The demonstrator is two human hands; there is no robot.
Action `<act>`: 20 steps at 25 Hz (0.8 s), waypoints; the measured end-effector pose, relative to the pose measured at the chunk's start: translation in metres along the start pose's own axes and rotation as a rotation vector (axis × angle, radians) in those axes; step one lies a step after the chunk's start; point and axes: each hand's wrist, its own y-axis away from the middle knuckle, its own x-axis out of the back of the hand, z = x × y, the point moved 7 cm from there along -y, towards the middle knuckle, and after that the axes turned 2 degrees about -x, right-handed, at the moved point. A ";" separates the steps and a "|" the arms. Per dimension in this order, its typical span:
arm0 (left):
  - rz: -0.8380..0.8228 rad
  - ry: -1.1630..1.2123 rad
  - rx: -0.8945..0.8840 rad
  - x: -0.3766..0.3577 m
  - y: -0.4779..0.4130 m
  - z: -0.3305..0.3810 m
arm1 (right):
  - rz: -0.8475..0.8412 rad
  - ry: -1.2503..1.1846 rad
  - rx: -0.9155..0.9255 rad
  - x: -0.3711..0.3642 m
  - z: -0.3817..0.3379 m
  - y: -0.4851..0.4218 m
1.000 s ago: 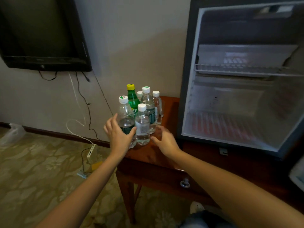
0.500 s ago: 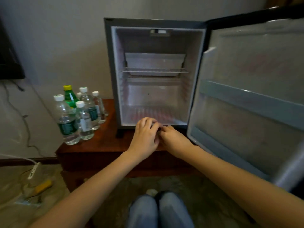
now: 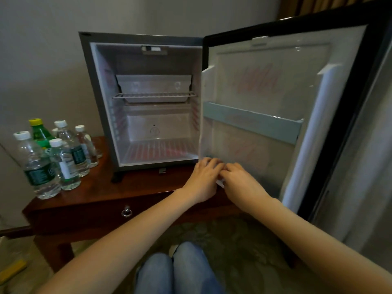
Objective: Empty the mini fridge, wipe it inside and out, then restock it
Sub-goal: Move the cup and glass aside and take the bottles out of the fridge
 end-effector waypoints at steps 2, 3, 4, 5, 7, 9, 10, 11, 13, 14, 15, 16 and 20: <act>-0.093 0.022 -0.064 -0.007 -0.007 0.011 | -0.031 0.020 -0.029 0.008 0.007 0.010; -0.139 0.022 -0.082 -0.011 -0.010 0.014 | -0.040 0.022 -0.044 0.014 0.008 0.015; -0.179 0.013 -0.082 -0.013 -0.011 0.016 | -0.044 0.019 -0.054 0.021 0.009 0.021; -0.200 0.003 -0.078 -0.015 -0.012 0.015 | -0.046 0.013 -0.059 0.028 0.008 0.026; -0.189 -0.015 -0.058 -0.013 -0.012 0.016 | -0.021 0.003 -0.037 0.044 0.004 0.036; -0.166 -0.038 -0.044 -0.007 -0.008 0.019 | 0.028 -0.004 0.010 0.064 -0.006 0.046; -0.165 -0.040 -0.034 -0.004 -0.004 0.019 | 0.050 -0.017 0.037 0.072 -0.013 0.050; -0.173 -0.045 -0.019 -0.002 0.000 0.016 | 0.064 -0.034 0.062 0.079 -0.021 0.054; -0.198 -0.061 0.025 0.003 0.010 0.006 | 0.108 -0.087 0.129 0.092 -0.045 0.063; -0.201 -0.076 0.054 0.009 0.019 0.004 | 0.129 -0.132 0.168 0.098 -0.060 0.066; -0.210 -0.101 0.084 0.018 0.029 0.004 | 0.132 -0.177 0.210 0.101 -0.076 0.068; -0.241 -0.135 0.113 0.027 0.041 0.004 | 0.132 -0.195 0.266 0.106 -0.094 0.071; -0.254 -0.231 0.252 0.085 0.084 -0.007 | 0.236 -0.158 0.505 0.127 -0.144 0.085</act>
